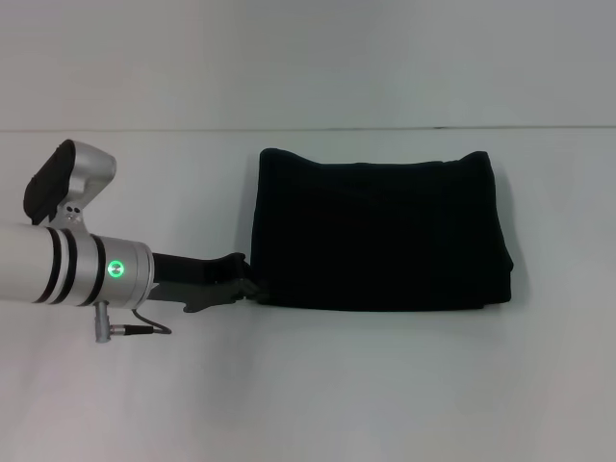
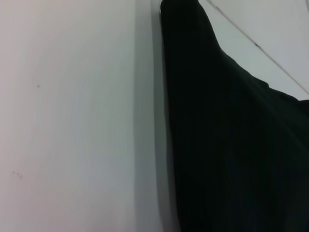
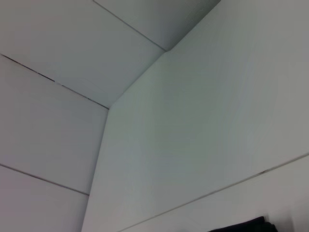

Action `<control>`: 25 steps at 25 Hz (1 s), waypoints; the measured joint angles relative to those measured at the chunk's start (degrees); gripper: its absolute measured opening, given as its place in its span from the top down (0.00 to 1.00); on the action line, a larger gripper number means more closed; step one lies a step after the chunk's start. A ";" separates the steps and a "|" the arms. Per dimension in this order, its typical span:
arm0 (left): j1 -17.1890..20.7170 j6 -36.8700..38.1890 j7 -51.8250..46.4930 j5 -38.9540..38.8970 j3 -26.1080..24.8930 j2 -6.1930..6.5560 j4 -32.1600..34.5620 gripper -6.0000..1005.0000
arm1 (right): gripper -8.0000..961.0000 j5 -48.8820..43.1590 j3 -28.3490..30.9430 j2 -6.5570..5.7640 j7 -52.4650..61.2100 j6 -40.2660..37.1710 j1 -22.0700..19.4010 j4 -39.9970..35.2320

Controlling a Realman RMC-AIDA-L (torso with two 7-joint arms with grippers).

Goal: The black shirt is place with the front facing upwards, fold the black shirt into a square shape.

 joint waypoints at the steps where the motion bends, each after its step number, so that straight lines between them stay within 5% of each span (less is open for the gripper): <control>1: 0.18 0.18 0.11 0.00 -0.04 0.00 0.15 0.86 | 0.05 0.00 0.01 0.00 0.00 0.00 -0.05 0.00; 8: 5.52 3.55 0.37 -0.56 -2.02 -0.12 5.56 0.97 | 0.05 0.02 0.60 0.00 0.00 0.00 -0.34 0.03; 19: 9.93 8.19 1.51 -0.51 -3.68 -0.96 9.01 0.95 | 0.05 0.01 1.31 0.17 0.58 -0.10 -0.07 0.09; 25: 9.36 12.01 3.47 -0.02 -7.54 1.01 6.64 0.94 | 0.05 0.00 1.20 0.14 0.41 -0.28 -0.19 0.09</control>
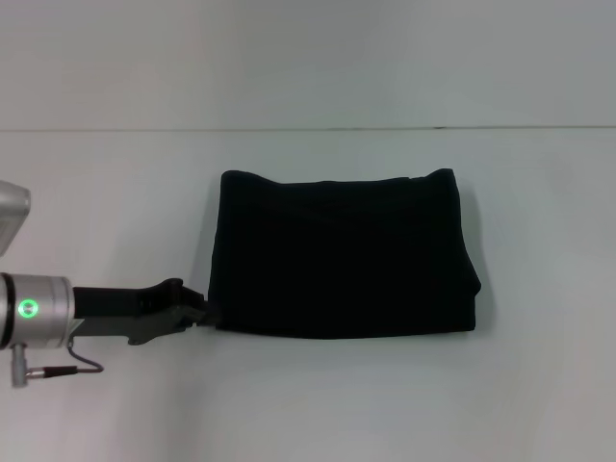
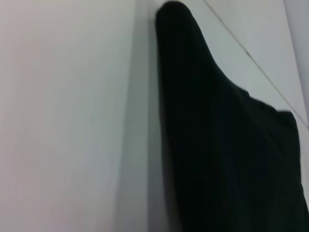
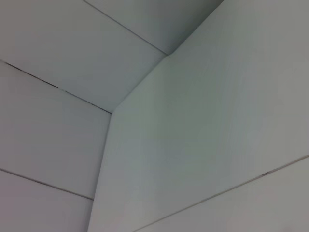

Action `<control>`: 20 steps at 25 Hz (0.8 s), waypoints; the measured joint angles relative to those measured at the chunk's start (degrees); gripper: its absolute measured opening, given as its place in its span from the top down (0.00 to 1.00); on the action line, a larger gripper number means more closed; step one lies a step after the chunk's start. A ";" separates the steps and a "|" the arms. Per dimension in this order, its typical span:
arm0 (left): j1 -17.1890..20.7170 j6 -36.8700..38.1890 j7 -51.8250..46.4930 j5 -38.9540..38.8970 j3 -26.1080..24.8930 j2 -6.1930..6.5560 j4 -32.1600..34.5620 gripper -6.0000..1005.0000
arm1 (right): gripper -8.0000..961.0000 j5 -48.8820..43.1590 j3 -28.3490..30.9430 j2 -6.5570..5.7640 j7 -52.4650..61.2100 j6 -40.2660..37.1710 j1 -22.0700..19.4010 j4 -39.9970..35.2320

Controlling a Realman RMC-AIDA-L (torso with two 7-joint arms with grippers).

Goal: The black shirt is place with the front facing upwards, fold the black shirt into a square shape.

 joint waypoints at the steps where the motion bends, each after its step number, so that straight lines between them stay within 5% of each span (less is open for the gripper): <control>1: -0.03 1.19 0.43 0.15 -0.15 0.48 -0.29 0.94 | 0.05 -0.03 0.00 -0.06 -0.12 -0.01 -0.03 0.00; 7: 1.97 6.18 3.49 1.16 -4.05 2.21 2.34 0.93 | 0.05 -0.39 -1.47 -0.21 -1.85 -0.34 -0.07 -0.42; 12: 3.03 12.60 19.04 -3.27 -14.86 2.53 4.40 0.76 | 0.05 -0.52 -2.01 0.49 -13.46 -1.83 -0.67 -0.86; 15: 1.47 18.09 37.21 -5.49 -14.90 2.18 4.26 0.64 | 0.05 -2.87 -3.17 3.65 -26.73 -0.79 -1.80 -2.12; 20: -3.29 16.30 45.10 -3.88 -9.53 2.48 3.75 0.44 | 0.05 -6.78 -3.29 13.74 -47.26 0.13 -3.36 -6.69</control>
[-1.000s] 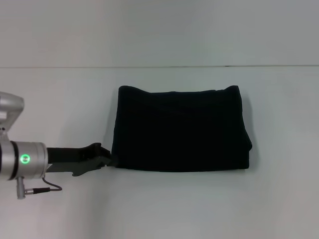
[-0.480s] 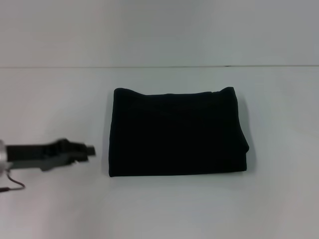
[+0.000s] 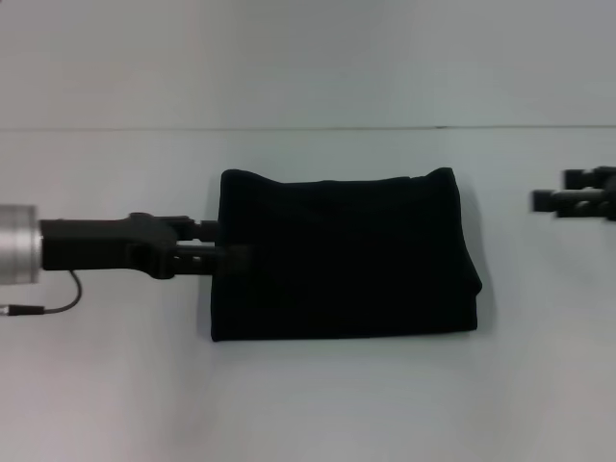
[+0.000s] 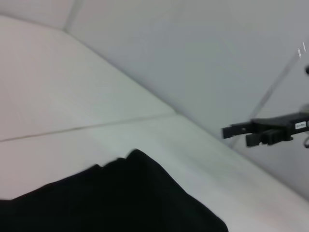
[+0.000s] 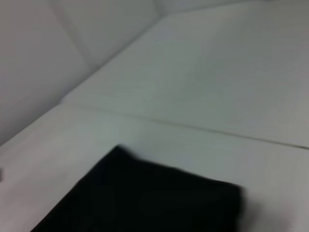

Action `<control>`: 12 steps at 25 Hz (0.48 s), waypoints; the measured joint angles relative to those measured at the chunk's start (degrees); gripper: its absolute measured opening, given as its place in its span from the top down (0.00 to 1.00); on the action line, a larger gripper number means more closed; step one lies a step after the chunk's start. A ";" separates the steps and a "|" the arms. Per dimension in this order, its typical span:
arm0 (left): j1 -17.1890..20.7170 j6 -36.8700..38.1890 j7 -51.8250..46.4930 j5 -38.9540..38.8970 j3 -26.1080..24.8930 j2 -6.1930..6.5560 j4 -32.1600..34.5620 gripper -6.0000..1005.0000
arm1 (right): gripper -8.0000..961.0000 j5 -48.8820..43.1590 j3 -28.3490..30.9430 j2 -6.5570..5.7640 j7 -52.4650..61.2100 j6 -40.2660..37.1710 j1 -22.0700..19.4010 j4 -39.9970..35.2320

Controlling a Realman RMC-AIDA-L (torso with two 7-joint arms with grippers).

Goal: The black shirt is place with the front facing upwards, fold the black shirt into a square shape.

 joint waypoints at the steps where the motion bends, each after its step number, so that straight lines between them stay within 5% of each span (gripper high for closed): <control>1: -0.74 -0.38 -0.24 0.26 1.14 0.24 -0.07 0.41 | 0.05 0.20 0.42 1.83 -2.36 0.03 -0.37 -0.97; 3: -1.87 -0.83 -0.18 0.76 2.66 0.50 0.16 0.35 | 0.05 1.04 1.13 5.26 -6.08 0.18 -1.26 -3.38; 5: -2.63 -1.11 1.15 0.91 3.44 0.50 0.32 0.29 | 0.05 1.47 1.26 7.18 -8.32 -0.04 -2.00 -5.09; 12: -3.64 -9.74 0.71 1.08 12.34 -0.46 0.15 0.08 | 0.05 2.50 1.57 9.48 -12.88 1.64 -2.17 -4.51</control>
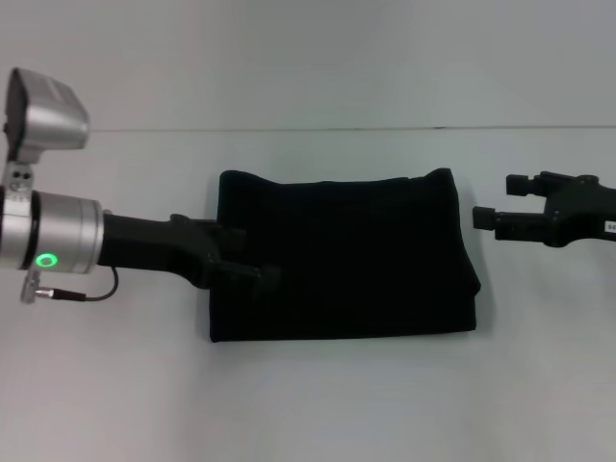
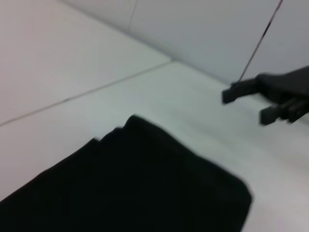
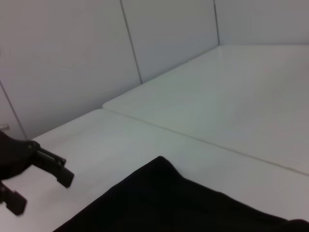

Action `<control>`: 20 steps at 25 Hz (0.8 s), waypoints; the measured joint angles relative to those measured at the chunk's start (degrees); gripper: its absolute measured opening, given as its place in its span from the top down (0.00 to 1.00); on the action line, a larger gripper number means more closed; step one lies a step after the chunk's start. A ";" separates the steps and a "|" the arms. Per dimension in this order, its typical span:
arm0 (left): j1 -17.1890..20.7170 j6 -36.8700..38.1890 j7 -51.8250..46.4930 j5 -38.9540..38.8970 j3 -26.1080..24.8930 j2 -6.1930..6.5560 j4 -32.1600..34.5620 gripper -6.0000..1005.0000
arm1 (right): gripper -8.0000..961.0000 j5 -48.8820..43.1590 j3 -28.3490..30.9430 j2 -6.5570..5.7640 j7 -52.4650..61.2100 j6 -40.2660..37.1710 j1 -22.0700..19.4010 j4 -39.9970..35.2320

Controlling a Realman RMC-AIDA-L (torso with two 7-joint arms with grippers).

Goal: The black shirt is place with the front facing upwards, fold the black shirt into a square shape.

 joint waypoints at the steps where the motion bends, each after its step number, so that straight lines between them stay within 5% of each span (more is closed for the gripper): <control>1: -0.12 -1.39 -0.90 0.00 0.83 -0.11 0.00 0.07 | 0.05 0.07 -0.10 0.20 -0.29 0.48 0.01 0.21; 10: -2.23 -1.86 -11.54 -0.62 1.86 -0.28 0.62 0.05 | 0.05 0.35 -0.39 0.53 -0.64 1.02 0.00 0.74; 20: -2.88 -1.07 -11.91 -0.74 1.76 -0.65 1.59 0.05 | 0.05 0.40 -1.34 0.78 -4.01 -3.98 -0.04 2.06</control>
